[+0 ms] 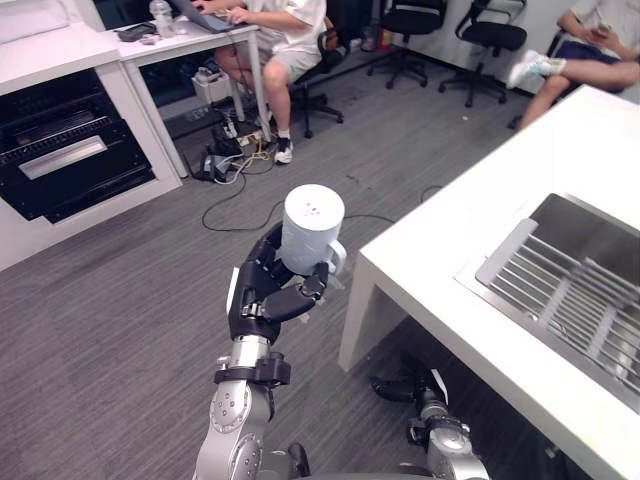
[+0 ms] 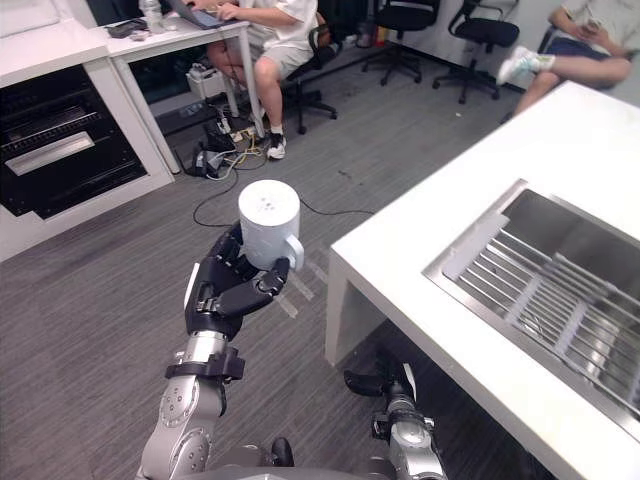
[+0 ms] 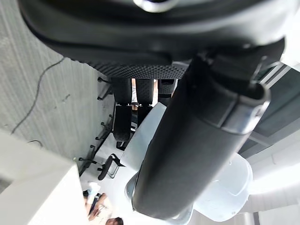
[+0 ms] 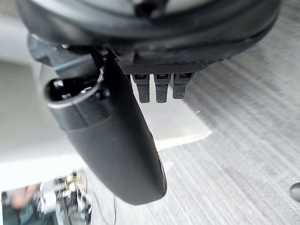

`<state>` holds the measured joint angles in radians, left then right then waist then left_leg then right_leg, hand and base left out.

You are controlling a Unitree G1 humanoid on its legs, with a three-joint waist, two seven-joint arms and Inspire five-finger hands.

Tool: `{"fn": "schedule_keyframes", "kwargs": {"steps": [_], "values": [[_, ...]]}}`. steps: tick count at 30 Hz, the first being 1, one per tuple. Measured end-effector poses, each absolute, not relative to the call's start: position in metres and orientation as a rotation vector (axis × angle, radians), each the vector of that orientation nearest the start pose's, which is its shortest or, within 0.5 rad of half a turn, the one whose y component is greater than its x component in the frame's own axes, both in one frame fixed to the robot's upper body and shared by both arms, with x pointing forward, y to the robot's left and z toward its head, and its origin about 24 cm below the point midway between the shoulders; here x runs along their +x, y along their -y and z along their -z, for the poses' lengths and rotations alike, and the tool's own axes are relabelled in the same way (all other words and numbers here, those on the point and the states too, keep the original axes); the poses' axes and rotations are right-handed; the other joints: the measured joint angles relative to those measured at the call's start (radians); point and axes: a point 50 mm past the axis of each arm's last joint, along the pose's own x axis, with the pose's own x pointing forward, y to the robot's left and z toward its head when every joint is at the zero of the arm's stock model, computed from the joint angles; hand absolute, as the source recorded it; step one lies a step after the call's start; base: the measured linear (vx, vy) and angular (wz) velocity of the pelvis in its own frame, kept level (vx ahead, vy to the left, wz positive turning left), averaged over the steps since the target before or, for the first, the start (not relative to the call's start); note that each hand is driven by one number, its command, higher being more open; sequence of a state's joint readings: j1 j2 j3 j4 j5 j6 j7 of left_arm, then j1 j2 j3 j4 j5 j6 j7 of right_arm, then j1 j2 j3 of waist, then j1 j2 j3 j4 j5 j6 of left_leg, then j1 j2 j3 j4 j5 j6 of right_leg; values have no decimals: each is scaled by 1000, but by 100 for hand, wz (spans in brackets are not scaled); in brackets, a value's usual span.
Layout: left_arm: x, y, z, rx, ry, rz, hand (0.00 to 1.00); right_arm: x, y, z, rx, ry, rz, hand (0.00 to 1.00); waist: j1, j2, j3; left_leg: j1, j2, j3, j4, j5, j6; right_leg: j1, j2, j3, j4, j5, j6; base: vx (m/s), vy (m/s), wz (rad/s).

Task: Walk over to the sink, pick up the cup, carry it to the dishwasher, place the cup inside the dishwasher, then close the dishwasher door

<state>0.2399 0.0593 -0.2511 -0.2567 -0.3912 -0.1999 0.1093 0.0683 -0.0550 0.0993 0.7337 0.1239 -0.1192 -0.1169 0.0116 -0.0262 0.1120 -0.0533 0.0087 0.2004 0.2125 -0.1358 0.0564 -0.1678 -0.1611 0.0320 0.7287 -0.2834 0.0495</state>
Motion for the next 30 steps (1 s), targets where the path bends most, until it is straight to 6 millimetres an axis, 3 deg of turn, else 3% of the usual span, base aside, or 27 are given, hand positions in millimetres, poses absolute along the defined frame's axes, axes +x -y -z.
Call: {"fn": "schedule_keyframes", "kwargs": {"steps": [2,4,5,6,7,10,18,19,21,22,24,27,30], "values": [[203,-122,-63,-413,155,51,30,170,153,114,4,-673,87,90,-1,-2,-2,16,-12,-37,1,-3,-14,-46,71,72,-49,-23,0,192,-46,83],[203,-119,-65,-418,160,62,30,164,149,113,16,-674,111,90,-3,-23,-14,11,-47,-90,14,-9,-23,-55,95,121,-201,25,-2,247,-128,99],[204,-118,-66,-432,163,57,30,154,152,116,19,-695,133,90,-3,-29,-15,7,-56,-115,32,-27,-35,-50,90,105,-247,52,3,241,-133,61],[203,-117,-65,-442,157,52,30,150,153,118,4,-709,122,90,2,-19,-20,0,-47,-118,42,-30,-40,-40,97,98,-264,55,-2,263,-136,43],[202,-114,-64,-459,155,48,30,147,154,119,-17,-722,98,90,11,-1,-30,-6,-21,-124,50,-38,-53,-19,115,78,-302,66,-14,142,-63,22],[202,-108,-65,-474,156,66,30,139,148,123,-21,-751,83,90,19,3,-34,14,19,-138,23,-41,-67,36,148,45,-374,87,-38,116,-101,19],[200,-98,-61,-482,127,105,30,126,158,127,-48,-787,113,90,27,9,-32,-28,31,-228,38,-21,-94,110,143,-87,-475,126,-53,-24,-40,45],[201,-98,-59,-478,117,104,30,125,159,128,-51,-792,115,90,31,8,-32,-28,41,-215,37,-33,-93,117,141,-95,-484,132,-55,-100,-7,50],[203,-95,-48,-452,70,119,30,122,164,131,-69,-814,125,90,22,9,-33,-40,108,-69,70,-35,-88,131,119,-151,-504,140,-53,-106,3,68],[205,-94,-46,-448,61,127,30,121,166,132,-77,-820,125,90,20,10,-33,-42,116,-44,68,-31,-90,132,111,-164,-505,141,-49,-110,68,69],[204,-92,-42,-437,44,138,30,129,166,132,-79,-816,97,90,25,13,-36,-22,91,-12,-14,46,-99,132,87,-162,-531,158,-24,-95,144,26],[207,-98,-35,-402,22,130,30,145,154,127,-49,-769,62,90,19,31,-51,19,32,-13,-172,135,-79,124,53,-156,-577,189,-1,-57,157,12],[206,-98,-28,-393,-7,125,30,154,147,125,-35,-753,38,90,21,43,-50,43,6,-13,-241,179,-53,117,42,-151,-578,202,18,-8,108,5]]}}
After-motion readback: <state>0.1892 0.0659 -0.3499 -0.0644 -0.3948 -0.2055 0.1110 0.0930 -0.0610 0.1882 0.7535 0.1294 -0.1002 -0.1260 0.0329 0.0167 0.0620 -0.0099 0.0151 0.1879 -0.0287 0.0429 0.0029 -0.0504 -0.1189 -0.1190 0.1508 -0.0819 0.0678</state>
